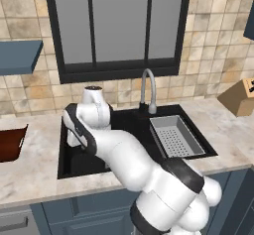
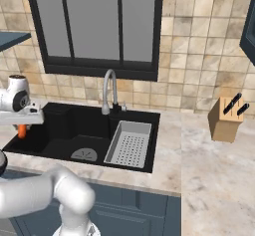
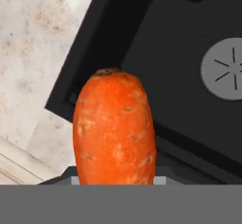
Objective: Pick up all produce items and place them in the sink. Turn on the sink faucet to wash them. Then turn the sink off and put them in the tray.
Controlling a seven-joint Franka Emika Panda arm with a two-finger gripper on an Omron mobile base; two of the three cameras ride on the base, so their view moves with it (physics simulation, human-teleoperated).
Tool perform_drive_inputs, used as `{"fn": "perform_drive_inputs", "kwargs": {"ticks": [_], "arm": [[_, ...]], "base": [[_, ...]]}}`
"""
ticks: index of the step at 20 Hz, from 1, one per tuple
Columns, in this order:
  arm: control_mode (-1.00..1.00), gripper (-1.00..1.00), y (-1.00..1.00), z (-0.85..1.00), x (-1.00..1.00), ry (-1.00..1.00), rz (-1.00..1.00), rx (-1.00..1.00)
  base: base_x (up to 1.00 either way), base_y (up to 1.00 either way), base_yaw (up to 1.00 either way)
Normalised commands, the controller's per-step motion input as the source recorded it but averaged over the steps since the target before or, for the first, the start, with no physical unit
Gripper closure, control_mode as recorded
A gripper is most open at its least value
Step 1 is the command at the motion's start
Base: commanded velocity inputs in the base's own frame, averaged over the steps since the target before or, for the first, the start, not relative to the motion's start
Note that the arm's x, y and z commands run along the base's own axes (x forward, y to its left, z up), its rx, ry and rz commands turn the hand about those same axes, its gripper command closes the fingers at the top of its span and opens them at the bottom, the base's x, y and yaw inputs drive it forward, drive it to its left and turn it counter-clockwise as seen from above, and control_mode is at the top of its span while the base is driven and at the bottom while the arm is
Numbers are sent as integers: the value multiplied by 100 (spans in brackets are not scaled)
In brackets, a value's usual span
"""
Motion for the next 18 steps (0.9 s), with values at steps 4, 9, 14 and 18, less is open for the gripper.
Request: {"fn": "perform_drive_inputs", "kwargs": {"ticks": [4,9,14,18], "arm": [[-100,100,-67,-1,35,0,-12,7],[-100,100,-66,-16,48,1,-14,9],[-100,100,-53,-21,52,1,-17,2],[-100,100,-29,-36,42,0,-17,-2]], "base": [[0,0,0],[0,0,0],[0,0,0],[0,0,0]]}}
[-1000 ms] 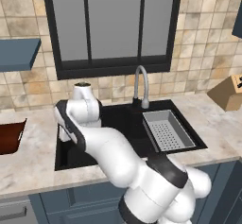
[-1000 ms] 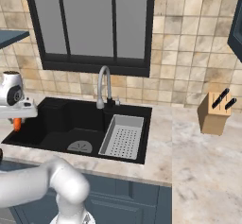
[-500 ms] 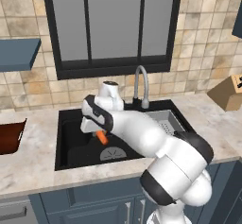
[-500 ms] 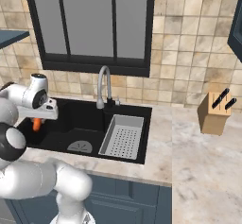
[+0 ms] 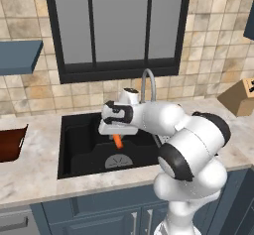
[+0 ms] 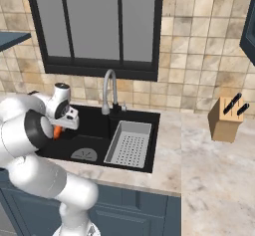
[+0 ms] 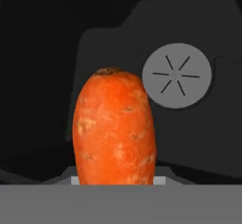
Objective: Pick up all produce items and place them in the sink. Turn on the sink faucet to wash them. Then turn the sink off and put them in the tray.
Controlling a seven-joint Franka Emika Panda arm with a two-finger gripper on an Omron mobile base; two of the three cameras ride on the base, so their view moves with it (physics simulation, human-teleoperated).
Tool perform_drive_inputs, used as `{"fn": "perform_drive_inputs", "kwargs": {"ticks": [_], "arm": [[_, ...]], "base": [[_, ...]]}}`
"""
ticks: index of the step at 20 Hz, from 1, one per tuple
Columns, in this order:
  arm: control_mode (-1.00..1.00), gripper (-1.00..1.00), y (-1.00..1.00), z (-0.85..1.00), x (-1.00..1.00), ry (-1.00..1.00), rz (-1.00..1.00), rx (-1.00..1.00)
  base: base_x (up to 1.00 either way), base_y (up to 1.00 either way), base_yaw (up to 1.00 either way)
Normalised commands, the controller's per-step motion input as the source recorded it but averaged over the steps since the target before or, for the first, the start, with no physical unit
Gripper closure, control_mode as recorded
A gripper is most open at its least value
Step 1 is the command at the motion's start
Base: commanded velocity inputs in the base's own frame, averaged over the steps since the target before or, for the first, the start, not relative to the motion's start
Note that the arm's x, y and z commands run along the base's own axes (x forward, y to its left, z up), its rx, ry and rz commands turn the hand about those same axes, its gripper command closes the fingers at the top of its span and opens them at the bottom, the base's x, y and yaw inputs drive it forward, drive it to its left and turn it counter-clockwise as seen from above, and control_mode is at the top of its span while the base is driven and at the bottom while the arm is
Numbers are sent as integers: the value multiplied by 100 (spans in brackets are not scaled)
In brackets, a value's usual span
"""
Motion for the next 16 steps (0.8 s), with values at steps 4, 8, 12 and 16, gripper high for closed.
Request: {"fn": "perform_drive_inputs", "kwargs": {"ticks": [4,8,12,16], "arm": [[-100,100,-17,-37,35,0,-17,-6],[-100,100,-14,-31,30,0,-18,-6],[-100,100,-14,-28,23,0,-18,-4],[-100,100,-15,-32,15,0,-15,-3]], "base": [[0,0,0],[0,0,0],[0,0,0],[0,0,0]]}}
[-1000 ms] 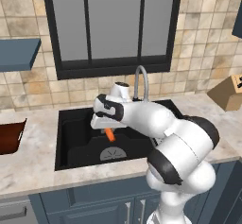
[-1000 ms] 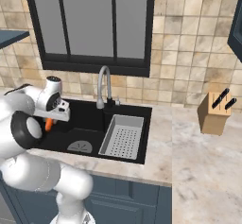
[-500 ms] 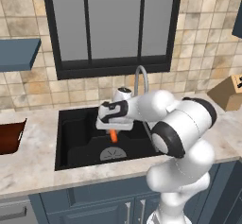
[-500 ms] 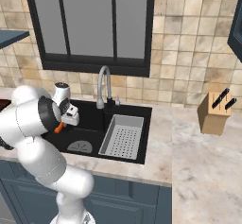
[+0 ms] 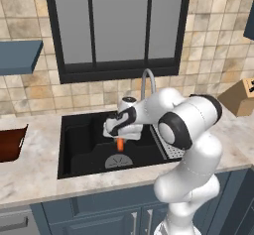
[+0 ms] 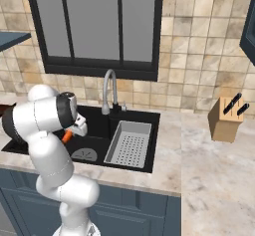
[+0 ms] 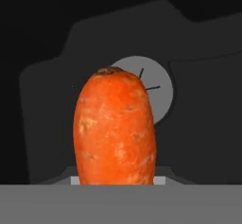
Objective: Pick up all produce items and place them in the sink. Turn on the sink faucet to wash them. Then turn the sink off and put them in the tray.
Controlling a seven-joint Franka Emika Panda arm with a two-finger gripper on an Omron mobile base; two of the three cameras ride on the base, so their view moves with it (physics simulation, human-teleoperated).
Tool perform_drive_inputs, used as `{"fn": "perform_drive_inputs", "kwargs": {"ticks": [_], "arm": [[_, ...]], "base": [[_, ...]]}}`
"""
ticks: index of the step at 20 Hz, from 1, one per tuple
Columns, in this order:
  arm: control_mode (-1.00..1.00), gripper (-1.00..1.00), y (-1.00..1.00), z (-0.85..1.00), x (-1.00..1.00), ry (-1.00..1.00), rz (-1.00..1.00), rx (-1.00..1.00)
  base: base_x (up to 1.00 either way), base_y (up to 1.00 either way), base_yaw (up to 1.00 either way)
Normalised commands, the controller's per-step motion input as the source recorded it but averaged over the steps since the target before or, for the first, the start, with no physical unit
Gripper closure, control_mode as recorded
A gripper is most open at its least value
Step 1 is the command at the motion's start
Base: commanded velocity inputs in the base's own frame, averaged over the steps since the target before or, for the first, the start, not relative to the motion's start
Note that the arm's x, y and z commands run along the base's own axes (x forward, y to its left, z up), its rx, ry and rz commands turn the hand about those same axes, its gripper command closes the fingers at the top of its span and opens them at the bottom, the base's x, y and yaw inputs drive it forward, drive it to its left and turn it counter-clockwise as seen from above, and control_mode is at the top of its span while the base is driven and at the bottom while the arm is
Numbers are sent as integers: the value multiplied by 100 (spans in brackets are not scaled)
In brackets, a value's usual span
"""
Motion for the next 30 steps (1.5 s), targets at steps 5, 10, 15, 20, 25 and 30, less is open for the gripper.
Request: {"fn": "perform_drive_inputs", "kwargs": {"ticks": [5,10,15,20,25,30], "arm": [[-100,100,-14,-34,2,0,-13,-1],[-100,100,-14,-33,0,0,-13,-1],[-100,100,-10,-33,0,0,-14,-1],[-100,100,-6,-32,0,0,-14,-2],[-100,100,-4,-30,3,0,-15,-2],[-100,100,-4,-29,10,0,-14,-2]], "base": [[0,0,0],[0,0,0],[0,0,0],[0,0,0],[0,0,0],[0,0,0]]}}
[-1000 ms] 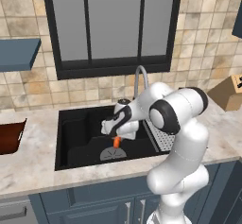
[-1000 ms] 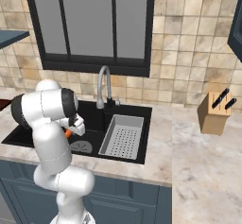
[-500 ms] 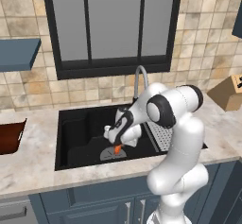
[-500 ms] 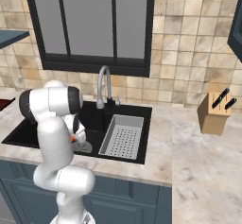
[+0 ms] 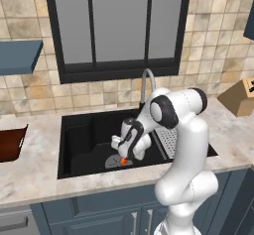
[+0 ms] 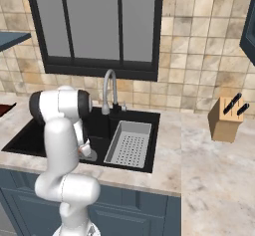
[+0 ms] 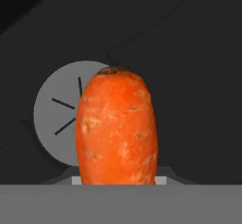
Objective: Pick up all produce items and place them in the sink. Turn on the sink faucet to wash them. Then turn the sink off and put them in the tray.
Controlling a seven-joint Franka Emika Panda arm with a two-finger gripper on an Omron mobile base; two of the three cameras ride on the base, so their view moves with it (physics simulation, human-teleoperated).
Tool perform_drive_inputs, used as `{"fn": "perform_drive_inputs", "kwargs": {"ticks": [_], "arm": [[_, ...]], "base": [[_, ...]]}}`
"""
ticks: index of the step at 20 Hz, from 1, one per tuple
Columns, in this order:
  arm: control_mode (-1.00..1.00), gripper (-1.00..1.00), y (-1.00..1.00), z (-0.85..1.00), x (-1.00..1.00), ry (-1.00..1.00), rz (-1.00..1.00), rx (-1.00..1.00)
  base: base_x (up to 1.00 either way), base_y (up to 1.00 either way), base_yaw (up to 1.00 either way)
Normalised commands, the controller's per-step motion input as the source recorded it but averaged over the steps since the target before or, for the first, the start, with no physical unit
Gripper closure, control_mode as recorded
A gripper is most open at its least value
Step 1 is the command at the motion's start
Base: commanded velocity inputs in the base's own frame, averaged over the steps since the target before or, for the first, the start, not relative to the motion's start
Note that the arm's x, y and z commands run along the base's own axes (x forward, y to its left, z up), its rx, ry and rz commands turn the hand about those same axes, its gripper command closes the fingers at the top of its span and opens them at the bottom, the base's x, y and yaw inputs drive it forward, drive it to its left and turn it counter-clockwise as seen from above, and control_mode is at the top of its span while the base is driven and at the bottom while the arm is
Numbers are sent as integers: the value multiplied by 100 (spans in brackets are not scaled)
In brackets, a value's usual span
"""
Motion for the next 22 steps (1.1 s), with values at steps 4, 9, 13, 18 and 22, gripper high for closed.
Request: {"fn": "perform_drive_inputs", "kwargs": {"ticks": [4,9,13,18,22], "arm": [[-100,100,-1,-31,17,0,-12,-2],[-100,100,0,-24,17,-1,-4,-1],[-100,100,0,-25,18,0,0,0],[-100,100,0,-29,19,0,0,0],[-100,100,0,-27,42,0,0,0]], "base": [[0,0,0],[0,0,0],[0,0,0],[0,0,0],[0,0,0]]}}
